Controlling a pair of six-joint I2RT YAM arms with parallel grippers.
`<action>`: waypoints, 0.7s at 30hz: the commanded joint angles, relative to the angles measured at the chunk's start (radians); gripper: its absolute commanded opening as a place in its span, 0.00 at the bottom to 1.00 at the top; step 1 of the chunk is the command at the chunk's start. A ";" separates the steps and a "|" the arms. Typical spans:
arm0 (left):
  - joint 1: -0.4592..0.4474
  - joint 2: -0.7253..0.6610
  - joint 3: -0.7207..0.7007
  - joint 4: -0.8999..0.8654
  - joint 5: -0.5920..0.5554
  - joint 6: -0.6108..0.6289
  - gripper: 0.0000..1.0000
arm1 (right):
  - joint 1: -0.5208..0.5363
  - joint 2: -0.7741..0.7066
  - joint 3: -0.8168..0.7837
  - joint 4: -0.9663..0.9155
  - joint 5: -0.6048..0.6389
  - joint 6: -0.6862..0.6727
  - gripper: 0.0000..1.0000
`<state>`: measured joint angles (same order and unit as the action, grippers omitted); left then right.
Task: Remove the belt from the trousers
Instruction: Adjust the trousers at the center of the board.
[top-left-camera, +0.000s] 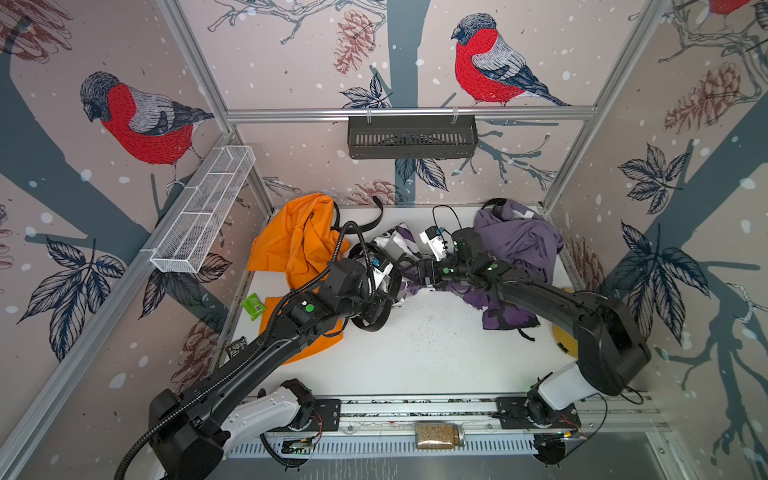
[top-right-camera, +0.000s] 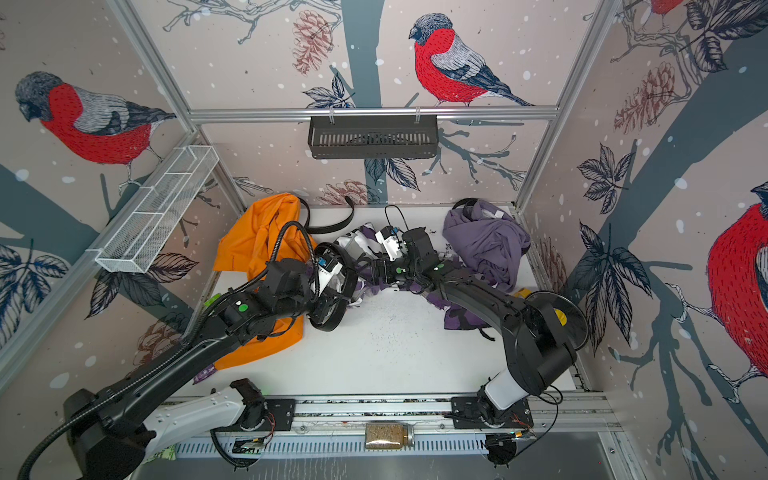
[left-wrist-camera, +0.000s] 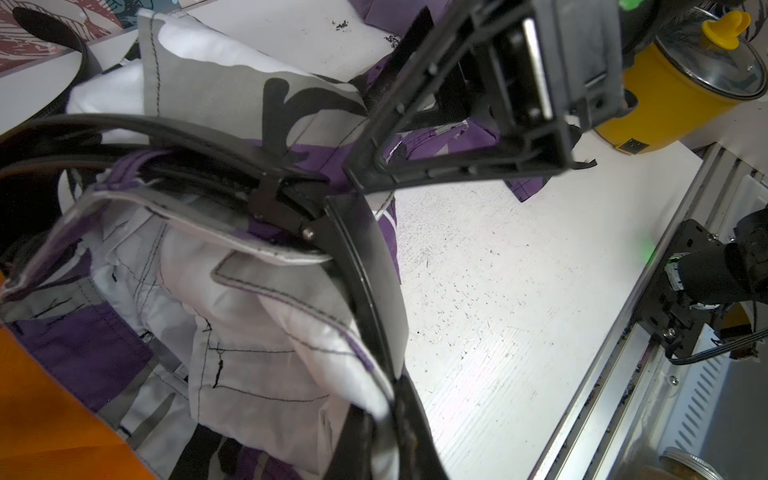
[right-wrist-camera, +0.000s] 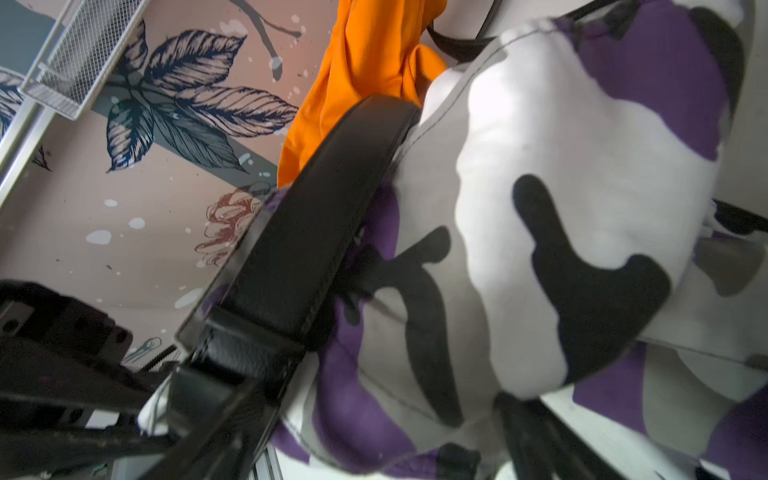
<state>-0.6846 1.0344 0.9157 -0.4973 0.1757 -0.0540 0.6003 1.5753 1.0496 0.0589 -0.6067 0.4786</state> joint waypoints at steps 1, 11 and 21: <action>0.005 -0.015 -0.007 0.072 -0.037 0.028 0.00 | -0.013 0.030 -0.018 0.156 -0.036 0.119 0.06; 0.103 0.336 0.499 0.052 -0.028 0.235 0.00 | -0.050 -0.367 0.009 -0.306 0.209 0.018 0.00; 0.084 0.615 0.705 -0.185 0.206 0.215 0.00 | 0.382 -0.982 -0.544 -0.509 0.656 0.656 0.00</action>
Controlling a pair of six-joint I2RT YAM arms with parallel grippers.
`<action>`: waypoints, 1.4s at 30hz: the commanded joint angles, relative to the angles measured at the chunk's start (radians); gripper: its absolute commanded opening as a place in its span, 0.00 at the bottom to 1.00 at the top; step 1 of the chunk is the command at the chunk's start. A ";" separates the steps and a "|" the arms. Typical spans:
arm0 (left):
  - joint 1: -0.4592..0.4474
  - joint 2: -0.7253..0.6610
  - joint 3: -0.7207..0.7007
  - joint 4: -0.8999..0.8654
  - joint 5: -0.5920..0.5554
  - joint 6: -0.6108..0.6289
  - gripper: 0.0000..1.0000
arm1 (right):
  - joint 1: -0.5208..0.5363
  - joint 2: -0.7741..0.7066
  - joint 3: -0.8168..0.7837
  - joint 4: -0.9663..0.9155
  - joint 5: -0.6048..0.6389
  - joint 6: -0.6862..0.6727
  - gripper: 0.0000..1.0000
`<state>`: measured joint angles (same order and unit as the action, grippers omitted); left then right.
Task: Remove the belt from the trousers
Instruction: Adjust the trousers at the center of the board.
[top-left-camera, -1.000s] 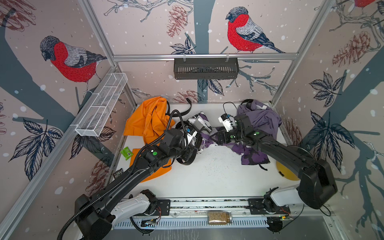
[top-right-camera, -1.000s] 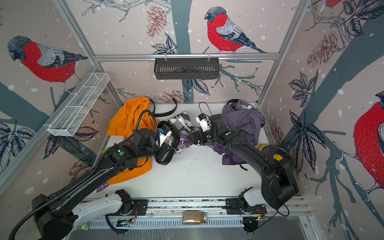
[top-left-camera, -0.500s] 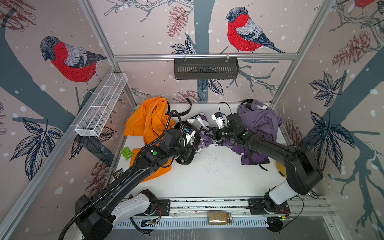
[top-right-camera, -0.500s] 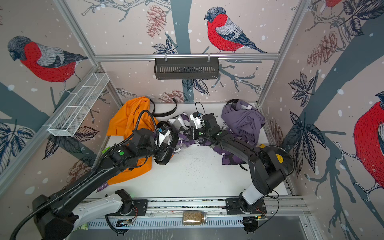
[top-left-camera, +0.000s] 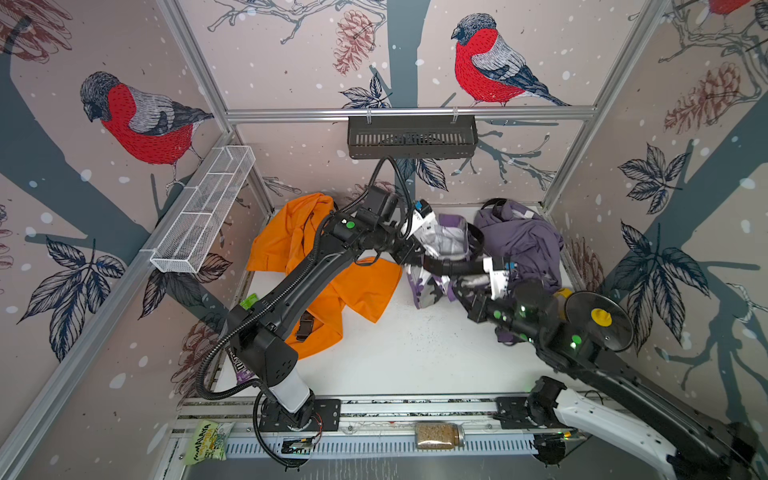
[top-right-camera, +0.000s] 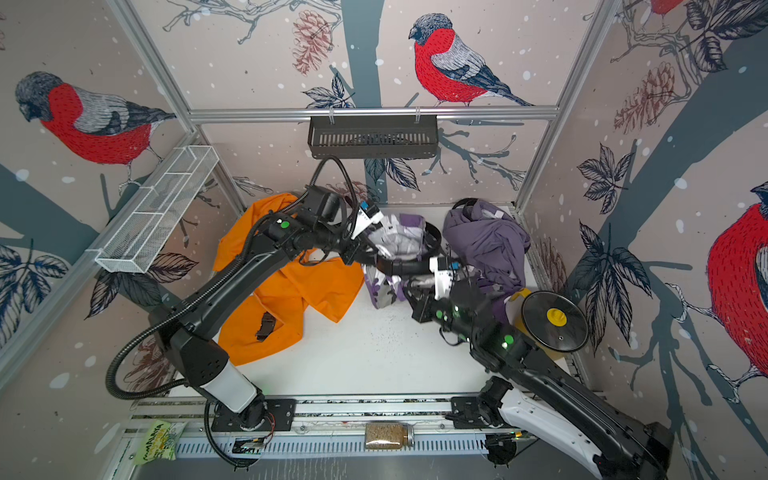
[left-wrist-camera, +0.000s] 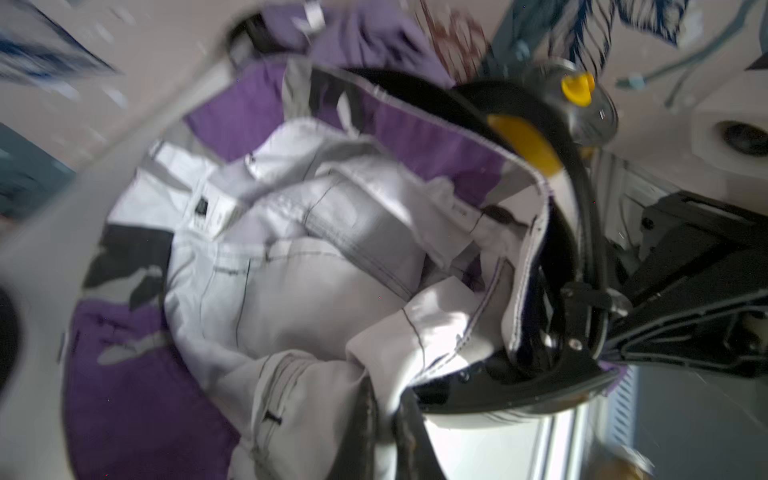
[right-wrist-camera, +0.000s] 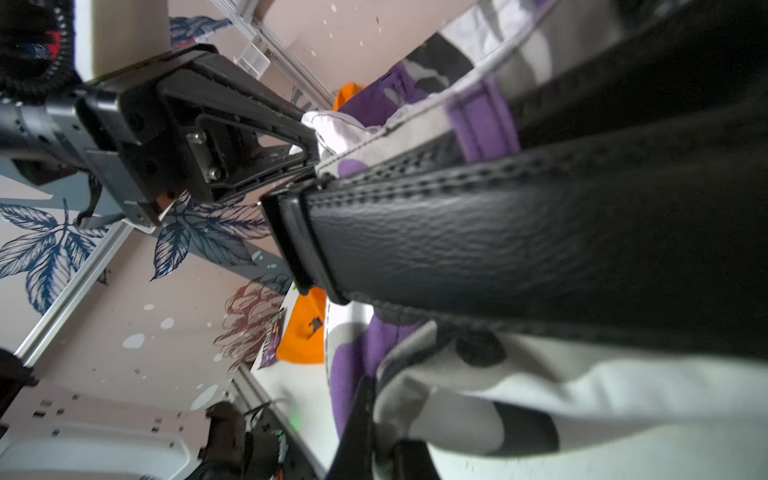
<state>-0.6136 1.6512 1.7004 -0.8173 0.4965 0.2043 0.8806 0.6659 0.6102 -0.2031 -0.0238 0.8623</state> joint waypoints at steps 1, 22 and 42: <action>0.011 -0.001 -0.156 0.166 -0.065 -0.060 0.00 | 0.151 -0.090 -0.158 -0.219 0.102 0.329 0.00; -0.018 0.084 -0.311 0.107 0.007 -0.025 0.00 | 0.146 0.321 0.288 -0.509 0.224 -0.398 0.96; -0.014 -0.105 -0.194 -0.052 -0.059 0.039 0.00 | 0.084 0.620 0.496 -0.288 0.165 -1.053 0.99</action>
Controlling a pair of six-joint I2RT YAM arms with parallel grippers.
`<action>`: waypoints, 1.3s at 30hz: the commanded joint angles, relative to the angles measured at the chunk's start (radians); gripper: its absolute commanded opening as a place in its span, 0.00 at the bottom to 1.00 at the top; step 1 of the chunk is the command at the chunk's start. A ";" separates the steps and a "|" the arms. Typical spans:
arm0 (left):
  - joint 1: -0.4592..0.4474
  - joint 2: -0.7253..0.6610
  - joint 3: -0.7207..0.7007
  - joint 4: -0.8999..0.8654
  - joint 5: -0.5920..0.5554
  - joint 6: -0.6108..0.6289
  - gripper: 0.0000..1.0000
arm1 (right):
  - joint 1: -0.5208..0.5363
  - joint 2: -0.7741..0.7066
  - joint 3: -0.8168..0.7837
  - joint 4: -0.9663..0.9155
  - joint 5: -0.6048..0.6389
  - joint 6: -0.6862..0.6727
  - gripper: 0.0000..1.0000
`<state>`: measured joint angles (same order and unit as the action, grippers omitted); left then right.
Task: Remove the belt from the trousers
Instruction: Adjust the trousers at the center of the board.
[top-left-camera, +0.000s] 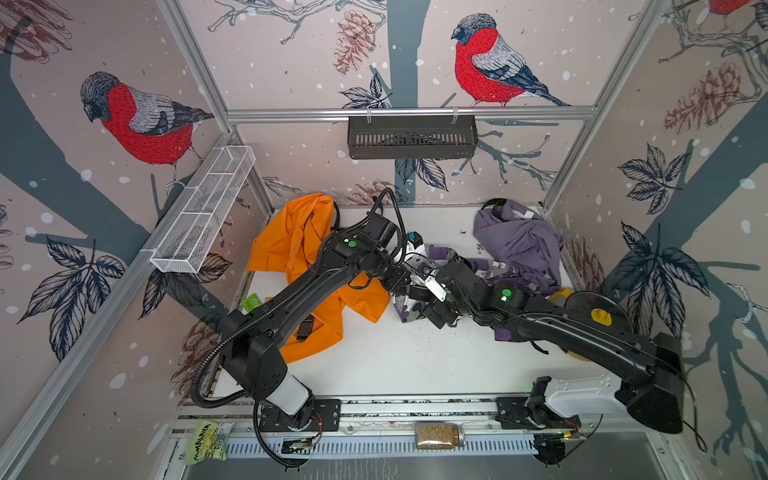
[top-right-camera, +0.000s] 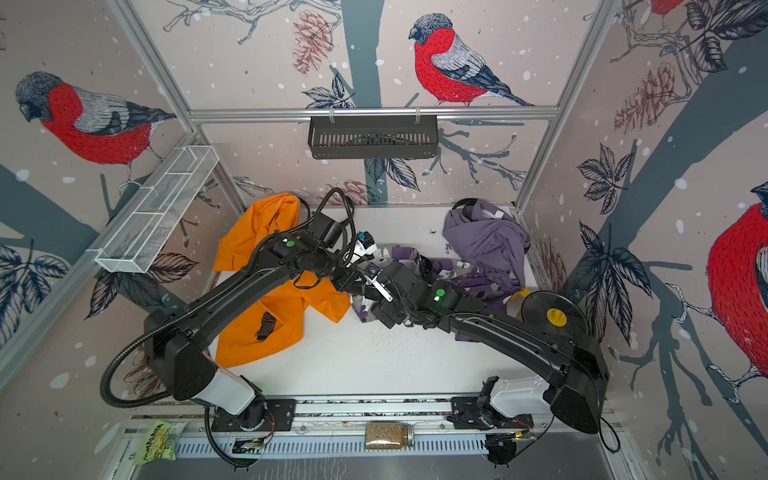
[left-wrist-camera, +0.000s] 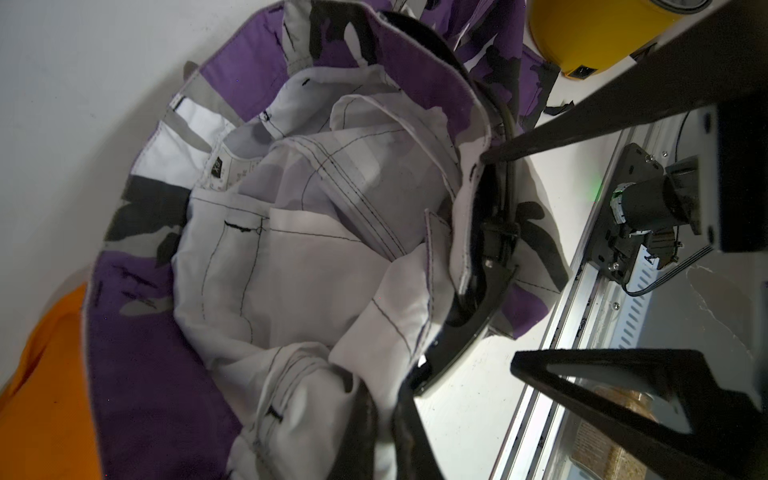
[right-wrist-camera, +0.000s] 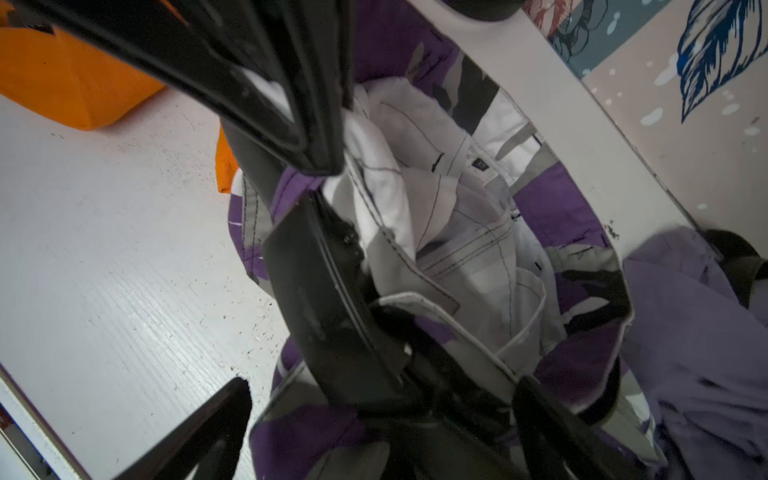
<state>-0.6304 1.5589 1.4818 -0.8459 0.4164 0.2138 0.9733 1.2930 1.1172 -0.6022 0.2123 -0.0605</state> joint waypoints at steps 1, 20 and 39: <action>0.002 -0.015 0.028 -0.030 0.027 0.035 0.00 | -0.010 -0.009 -0.016 0.127 -0.073 -0.148 0.99; 0.020 -0.178 -0.061 0.073 0.123 0.038 0.00 | 0.000 -0.032 -0.154 0.457 -0.046 -0.354 0.23; 0.044 -0.577 -0.346 0.437 -0.329 -0.224 0.99 | -0.230 -0.145 -0.023 0.240 -0.394 -0.094 0.02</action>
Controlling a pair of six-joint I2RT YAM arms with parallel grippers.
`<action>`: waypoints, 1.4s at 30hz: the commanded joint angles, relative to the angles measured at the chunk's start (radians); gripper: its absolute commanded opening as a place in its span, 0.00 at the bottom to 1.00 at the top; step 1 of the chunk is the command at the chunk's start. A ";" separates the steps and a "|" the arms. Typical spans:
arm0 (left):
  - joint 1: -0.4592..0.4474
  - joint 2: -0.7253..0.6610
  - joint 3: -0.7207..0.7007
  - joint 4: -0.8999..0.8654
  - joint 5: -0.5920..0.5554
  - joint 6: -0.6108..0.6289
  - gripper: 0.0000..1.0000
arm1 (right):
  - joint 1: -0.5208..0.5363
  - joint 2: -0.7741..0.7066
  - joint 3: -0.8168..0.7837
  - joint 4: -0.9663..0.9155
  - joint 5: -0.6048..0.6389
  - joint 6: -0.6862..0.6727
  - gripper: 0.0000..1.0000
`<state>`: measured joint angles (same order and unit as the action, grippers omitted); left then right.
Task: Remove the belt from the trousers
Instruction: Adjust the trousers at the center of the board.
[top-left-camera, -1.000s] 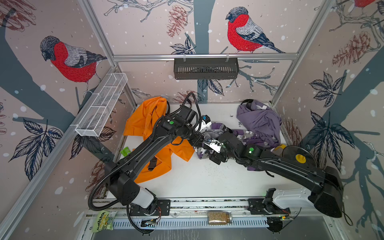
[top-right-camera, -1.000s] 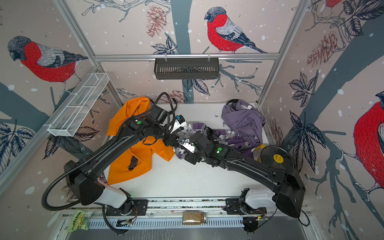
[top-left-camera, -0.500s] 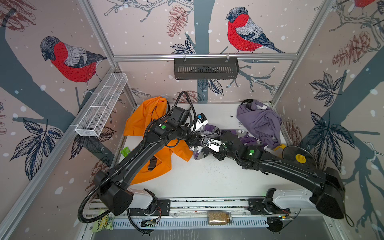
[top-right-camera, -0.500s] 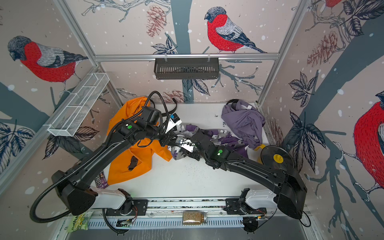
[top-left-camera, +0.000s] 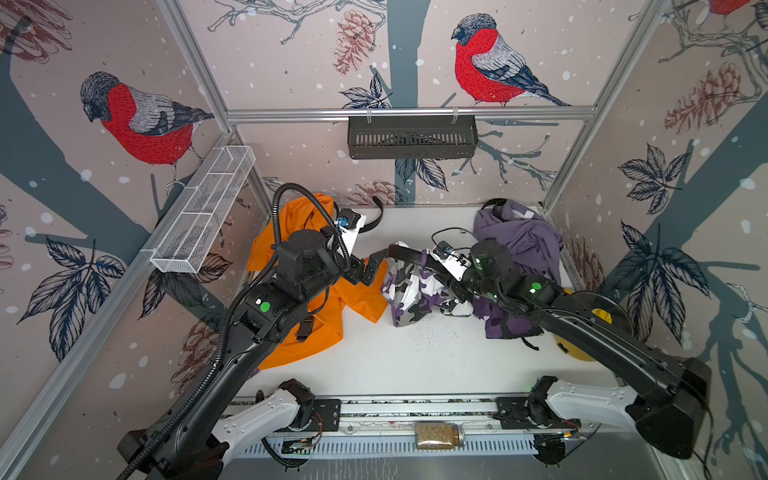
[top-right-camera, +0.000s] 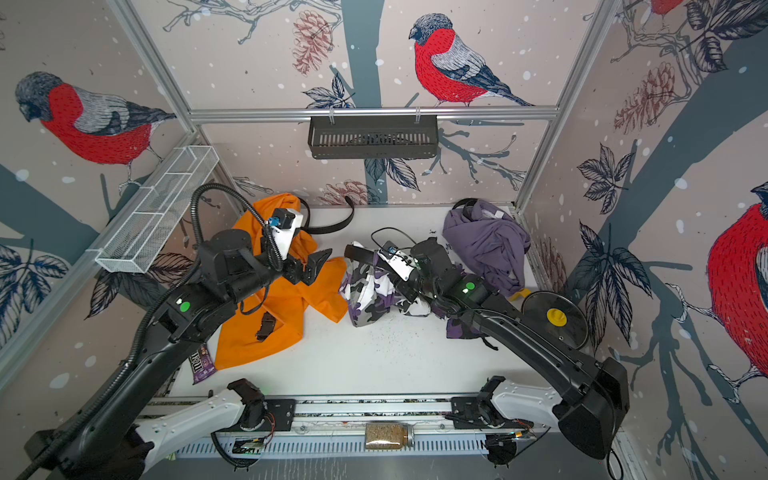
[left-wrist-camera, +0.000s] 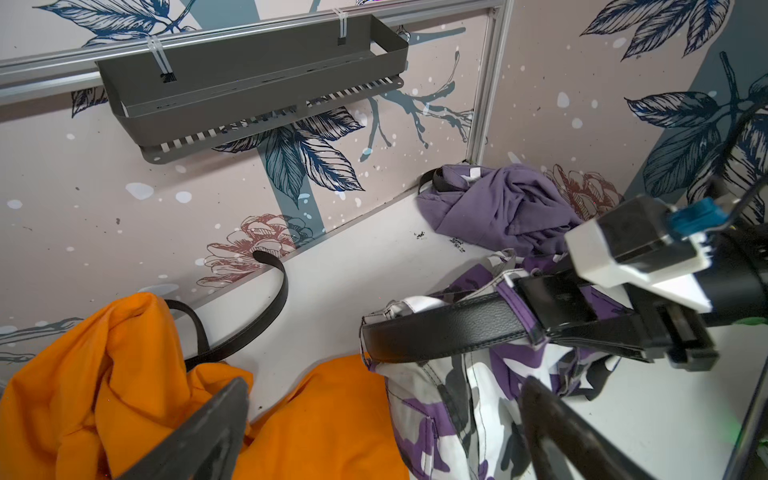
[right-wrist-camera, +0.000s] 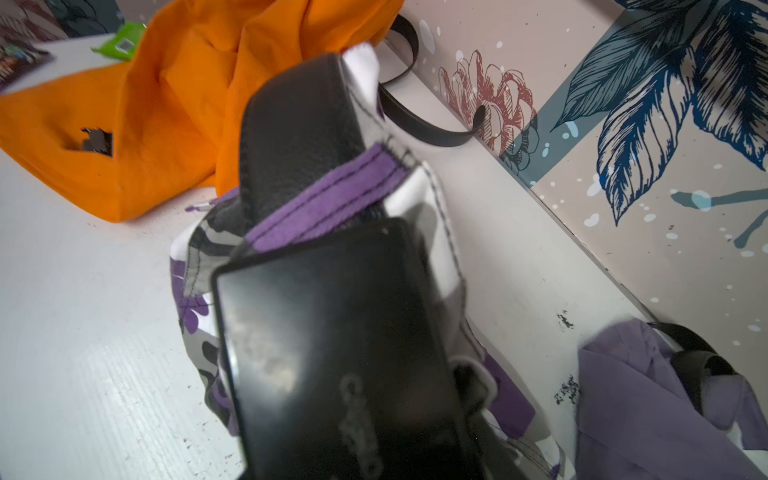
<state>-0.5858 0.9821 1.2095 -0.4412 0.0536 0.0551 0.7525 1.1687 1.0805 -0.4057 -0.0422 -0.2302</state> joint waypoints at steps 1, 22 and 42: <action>-0.001 -0.011 -0.129 0.074 0.077 -0.083 0.99 | -0.013 -0.029 0.010 0.053 -0.159 0.085 0.02; -0.086 0.176 -0.500 0.608 0.096 -0.409 0.07 | -0.026 -0.039 -0.030 0.162 -0.291 0.196 0.02; 0.038 0.044 -0.491 0.357 0.319 -0.293 0.00 | -0.055 0.005 -0.124 0.062 -0.240 0.121 0.74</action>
<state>-0.5488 1.0340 0.7082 -0.0803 0.3191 -0.2554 0.6880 1.1934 0.9337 -0.3225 -0.2977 -0.0616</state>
